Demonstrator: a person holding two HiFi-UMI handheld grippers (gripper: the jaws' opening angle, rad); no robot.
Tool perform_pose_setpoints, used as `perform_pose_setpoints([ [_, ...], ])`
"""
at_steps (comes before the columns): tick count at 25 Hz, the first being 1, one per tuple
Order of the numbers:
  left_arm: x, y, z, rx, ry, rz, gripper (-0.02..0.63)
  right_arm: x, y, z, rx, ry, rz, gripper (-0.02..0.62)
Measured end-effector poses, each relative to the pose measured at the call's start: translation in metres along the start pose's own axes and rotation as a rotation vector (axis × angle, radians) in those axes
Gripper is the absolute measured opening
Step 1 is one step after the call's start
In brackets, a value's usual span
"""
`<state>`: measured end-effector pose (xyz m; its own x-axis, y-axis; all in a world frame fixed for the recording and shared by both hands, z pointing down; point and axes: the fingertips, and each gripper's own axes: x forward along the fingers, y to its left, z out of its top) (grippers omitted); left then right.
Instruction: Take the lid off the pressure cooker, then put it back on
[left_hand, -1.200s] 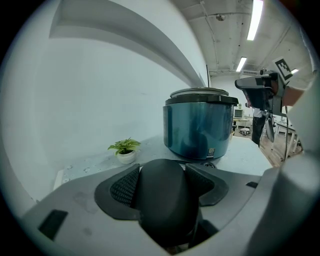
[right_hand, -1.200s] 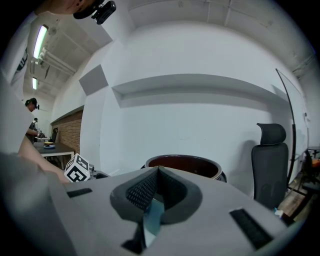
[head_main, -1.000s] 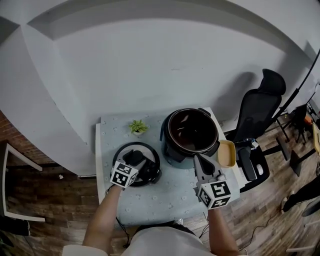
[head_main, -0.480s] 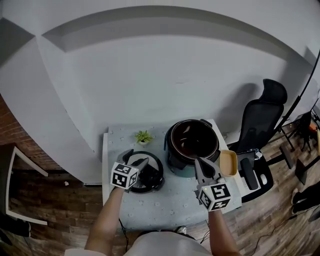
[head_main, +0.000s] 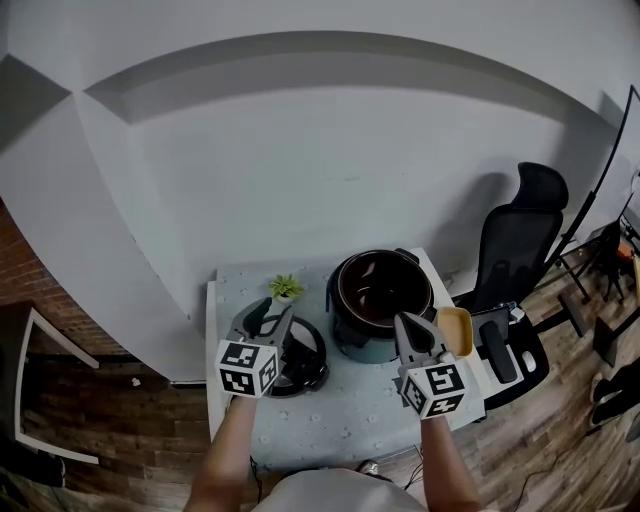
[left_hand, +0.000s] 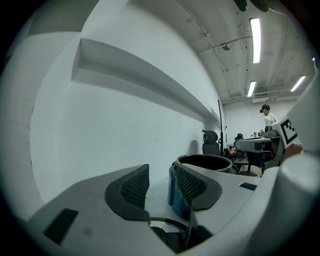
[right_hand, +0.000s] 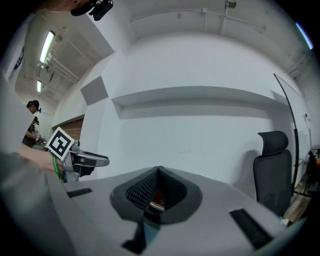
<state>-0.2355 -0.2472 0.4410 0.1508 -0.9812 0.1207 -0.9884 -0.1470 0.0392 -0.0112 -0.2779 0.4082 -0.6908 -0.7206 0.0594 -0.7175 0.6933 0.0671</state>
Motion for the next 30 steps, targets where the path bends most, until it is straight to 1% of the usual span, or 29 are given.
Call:
perform_pose_setpoints([
  [2,-0.003,-0.007,0.007,0.030,-0.023,0.002,0.130,0.001,-0.003,0.002,-0.002,-0.003,-0.005,0.000],
  [4,-0.006,-0.011,0.011,0.055,-0.037,0.014,0.091,0.002,-0.005,0.003,-0.003,-0.008,-0.009,0.000],
  [6,-0.008,-0.012,0.012,0.066,-0.045,0.034,0.034,0.002,-0.007,0.004,-0.002,-0.012,-0.015,0.000],
  [11,-0.009,-0.014,0.012,0.050,-0.043,0.038,0.014,0.003,-0.010,0.005,0.004,-0.017,-0.025,0.000],
  [23,-0.009,-0.013,0.006,0.058,-0.025,0.036,0.014,0.004,-0.006,0.003,0.012,-0.017,-0.021,0.000],
  [26,-0.009,-0.016,0.006,0.057,-0.031,0.013,0.018,0.003,-0.006,0.003,0.013,-0.016,-0.023,0.000],
  [27,-0.008,-0.017,0.006,0.052,-0.031,0.000,0.037,0.003,-0.006,0.003,0.014,-0.016,-0.024,0.000],
  [28,-0.007,-0.019,0.006,0.045,-0.031,-0.013,0.112,0.003,-0.006,0.003,0.014,-0.016,-0.024,0.000],
  [29,-0.006,-0.020,0.005,0.038,-0.028,-0.027,0.208,0.003,-0.006,0.003,0.014,-0.015,-0.025,0.000],
  [30,-0.004,-0.022,0.004,0.034,-0.025,-0.039,0.230,0.003,-0.006,0.002,0.014,-0.015,-0.025,0.000],
])
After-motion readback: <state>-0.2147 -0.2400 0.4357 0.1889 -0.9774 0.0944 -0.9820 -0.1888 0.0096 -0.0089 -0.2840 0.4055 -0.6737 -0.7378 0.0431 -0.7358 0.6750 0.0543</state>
